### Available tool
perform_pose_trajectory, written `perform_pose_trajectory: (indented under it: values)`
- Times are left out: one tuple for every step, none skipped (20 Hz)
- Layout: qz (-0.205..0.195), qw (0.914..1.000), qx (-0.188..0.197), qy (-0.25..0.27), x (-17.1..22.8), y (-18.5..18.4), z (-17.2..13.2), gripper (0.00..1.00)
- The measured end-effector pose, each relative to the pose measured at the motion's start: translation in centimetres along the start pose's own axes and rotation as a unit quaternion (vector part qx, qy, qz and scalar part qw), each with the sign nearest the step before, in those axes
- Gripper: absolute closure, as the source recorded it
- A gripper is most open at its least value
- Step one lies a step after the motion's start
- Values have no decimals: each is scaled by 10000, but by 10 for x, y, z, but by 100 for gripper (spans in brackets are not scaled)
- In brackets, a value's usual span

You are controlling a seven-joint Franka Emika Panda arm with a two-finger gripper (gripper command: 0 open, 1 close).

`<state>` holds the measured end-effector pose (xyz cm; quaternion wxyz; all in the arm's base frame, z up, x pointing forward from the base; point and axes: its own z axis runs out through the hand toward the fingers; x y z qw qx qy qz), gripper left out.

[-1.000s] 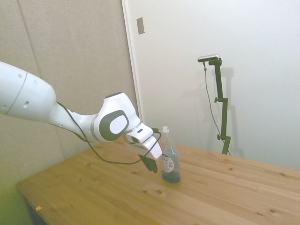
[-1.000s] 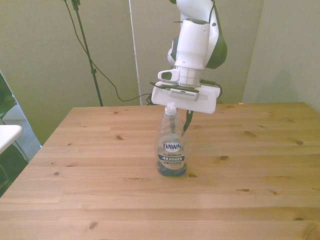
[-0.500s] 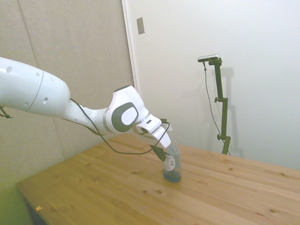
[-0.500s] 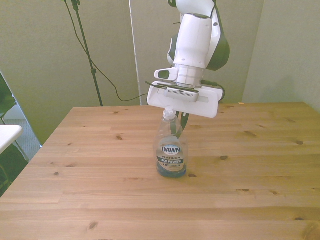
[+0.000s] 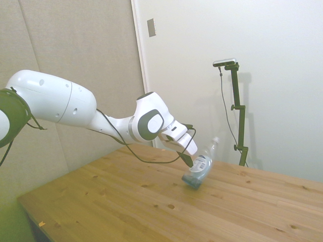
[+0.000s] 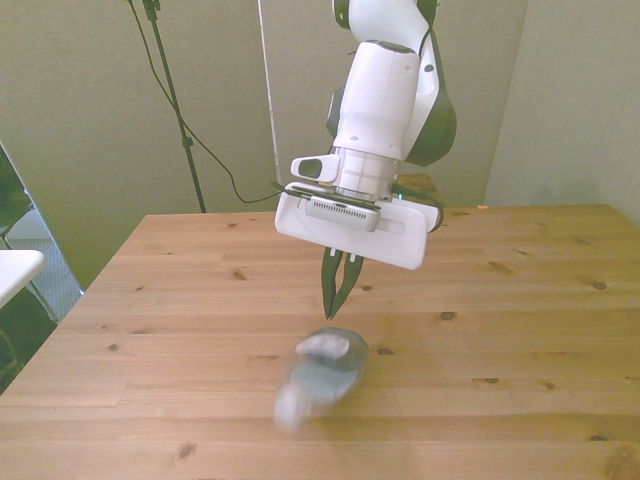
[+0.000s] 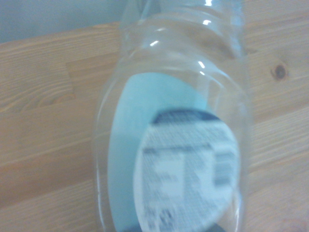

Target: Knock down the dish soap

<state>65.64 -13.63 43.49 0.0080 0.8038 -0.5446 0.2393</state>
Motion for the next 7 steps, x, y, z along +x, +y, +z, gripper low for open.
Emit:
perform_pose_trajectory:
  values:
    - [30,10000,9,33,4,0,1,100]
    - [60,10000,25,69,7,0,2,100]
    - [92,9999,39,102,10,0,3,100]
    - [122,9998,64,141,14,-1,5,100]
    - [157,9997,101,186,18,-1,6,100]
    - [197,9994,136,233,21,-2,7,100]
    - [235,9992,173,281,25,-3,7,100]
